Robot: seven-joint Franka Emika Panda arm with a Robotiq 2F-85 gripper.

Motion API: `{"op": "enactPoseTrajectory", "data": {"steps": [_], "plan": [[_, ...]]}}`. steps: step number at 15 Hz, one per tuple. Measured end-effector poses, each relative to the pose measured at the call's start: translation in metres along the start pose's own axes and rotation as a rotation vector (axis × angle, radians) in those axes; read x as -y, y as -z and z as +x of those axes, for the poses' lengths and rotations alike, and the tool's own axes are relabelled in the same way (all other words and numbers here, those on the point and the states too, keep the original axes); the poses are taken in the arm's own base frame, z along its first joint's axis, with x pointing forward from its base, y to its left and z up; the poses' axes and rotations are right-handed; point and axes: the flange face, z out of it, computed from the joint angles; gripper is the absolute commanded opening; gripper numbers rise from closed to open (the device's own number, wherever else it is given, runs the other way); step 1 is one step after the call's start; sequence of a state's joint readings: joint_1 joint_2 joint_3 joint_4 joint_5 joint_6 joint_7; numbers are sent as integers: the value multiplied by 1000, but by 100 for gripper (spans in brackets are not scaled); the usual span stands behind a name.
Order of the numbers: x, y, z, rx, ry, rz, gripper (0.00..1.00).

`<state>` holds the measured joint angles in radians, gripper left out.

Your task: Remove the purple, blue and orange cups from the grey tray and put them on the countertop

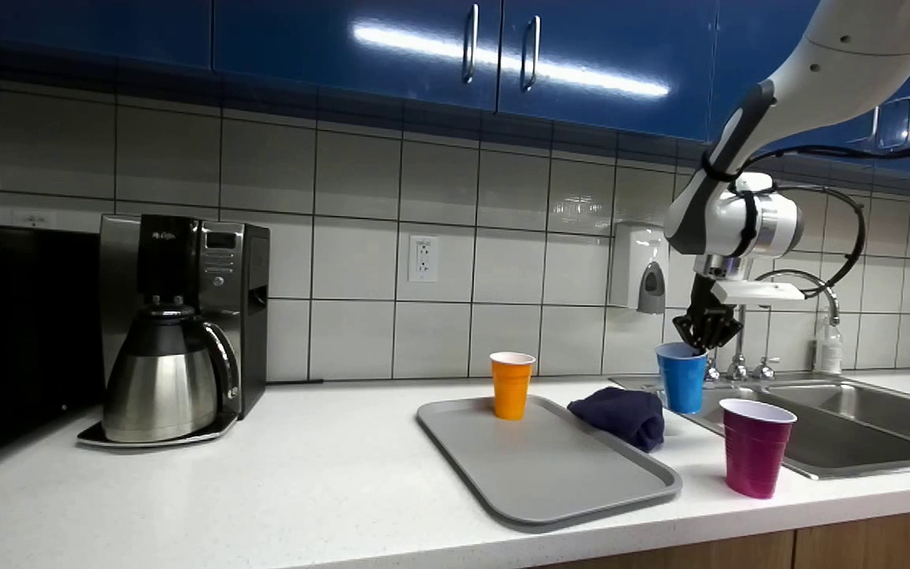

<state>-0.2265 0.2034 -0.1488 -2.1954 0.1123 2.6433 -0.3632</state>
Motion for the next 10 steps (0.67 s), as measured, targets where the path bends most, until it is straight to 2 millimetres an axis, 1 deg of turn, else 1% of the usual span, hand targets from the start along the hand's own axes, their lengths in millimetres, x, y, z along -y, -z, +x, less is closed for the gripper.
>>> {"op": "enactPoseTrajectory", "data": {"steps": [10], "plan": [[-16, -24, -17, 47, -49, 8, 1]]}}
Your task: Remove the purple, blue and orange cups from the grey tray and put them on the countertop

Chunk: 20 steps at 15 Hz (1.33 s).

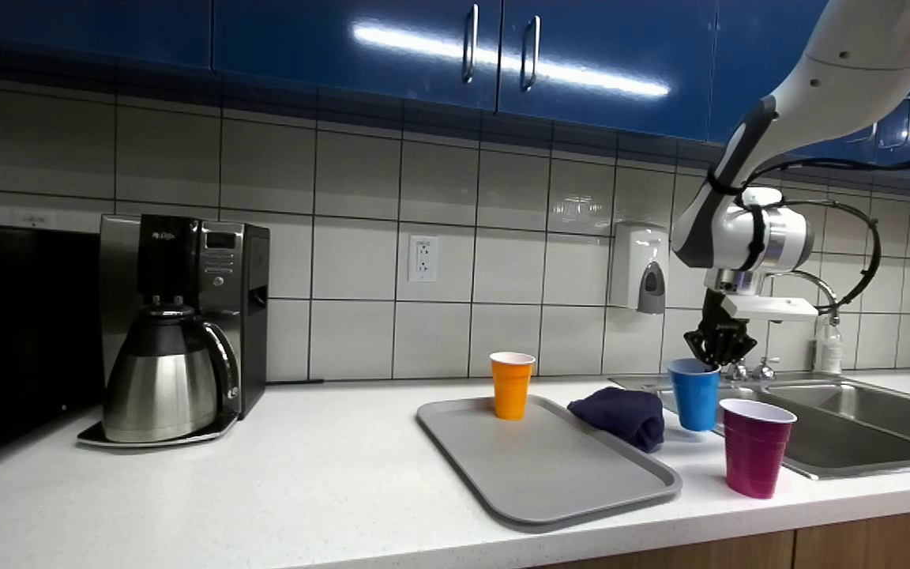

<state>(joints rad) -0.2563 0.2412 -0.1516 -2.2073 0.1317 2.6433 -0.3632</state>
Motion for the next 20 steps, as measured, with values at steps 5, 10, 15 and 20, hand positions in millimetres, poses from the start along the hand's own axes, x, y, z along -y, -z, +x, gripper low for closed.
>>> {"op": "enactPoseTrajectory", "data": {"steps": [5, 10, 15, 20], "plan": [[-4, -8, -7, 18, -16, 5, 41], [-6, -10, -9, 21, -26, 8, 78], [-9, -7, -9, 15, -34, 8, 100], [-14, 9, -6, -13, -41, 2, 100]]}}
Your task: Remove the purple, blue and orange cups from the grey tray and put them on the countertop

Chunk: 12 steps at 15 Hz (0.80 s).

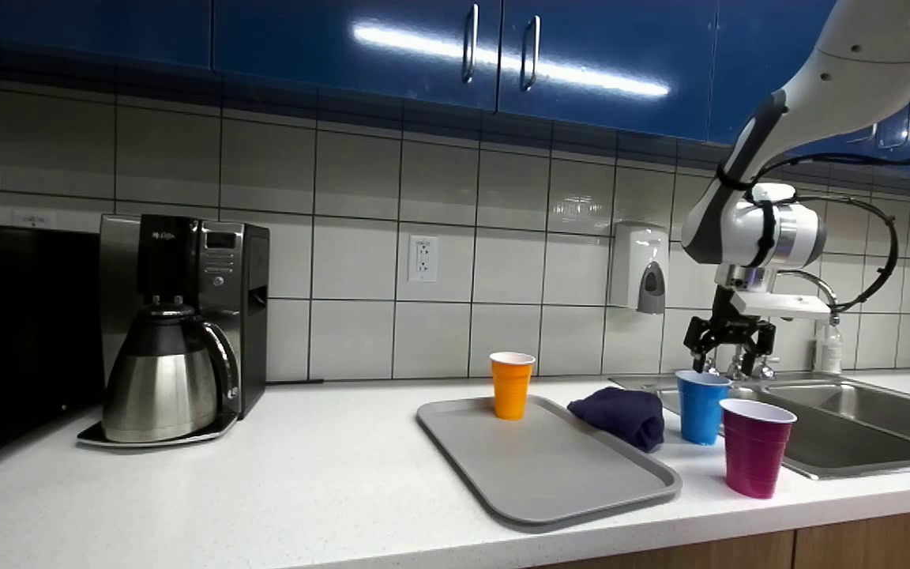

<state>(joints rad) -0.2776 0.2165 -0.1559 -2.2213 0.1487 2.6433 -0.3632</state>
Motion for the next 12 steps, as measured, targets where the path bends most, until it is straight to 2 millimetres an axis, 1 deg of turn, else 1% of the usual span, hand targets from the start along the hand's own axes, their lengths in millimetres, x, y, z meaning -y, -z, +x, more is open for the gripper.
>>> {"op": "enactPoseTrajectory", "data": {"steps": [4, 7, 9, 12], "plan": [[0, 19, 5, -34, 2, -3, 100], [7, 32, 8, -57, 15, -3, 100], [15, 39, 11, -69, 32, -1, 100], [35, 47, 15, -83, 68, 6, 100]]}}
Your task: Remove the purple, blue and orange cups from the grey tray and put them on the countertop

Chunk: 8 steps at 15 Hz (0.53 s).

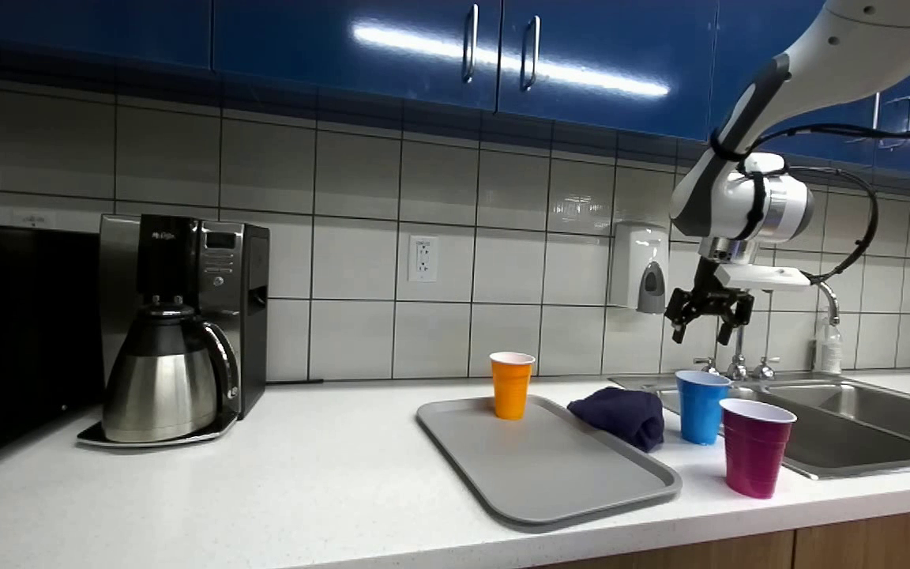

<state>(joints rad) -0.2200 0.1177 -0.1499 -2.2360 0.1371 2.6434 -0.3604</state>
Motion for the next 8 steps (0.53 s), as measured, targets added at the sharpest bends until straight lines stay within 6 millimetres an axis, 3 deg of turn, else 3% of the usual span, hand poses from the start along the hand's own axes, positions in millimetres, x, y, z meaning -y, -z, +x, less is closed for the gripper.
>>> {"op": "enactPoseTrajectory", "data": {"steps": [8], "plan": [[71, 5, 14, -21, 100, 40, 100]]}}
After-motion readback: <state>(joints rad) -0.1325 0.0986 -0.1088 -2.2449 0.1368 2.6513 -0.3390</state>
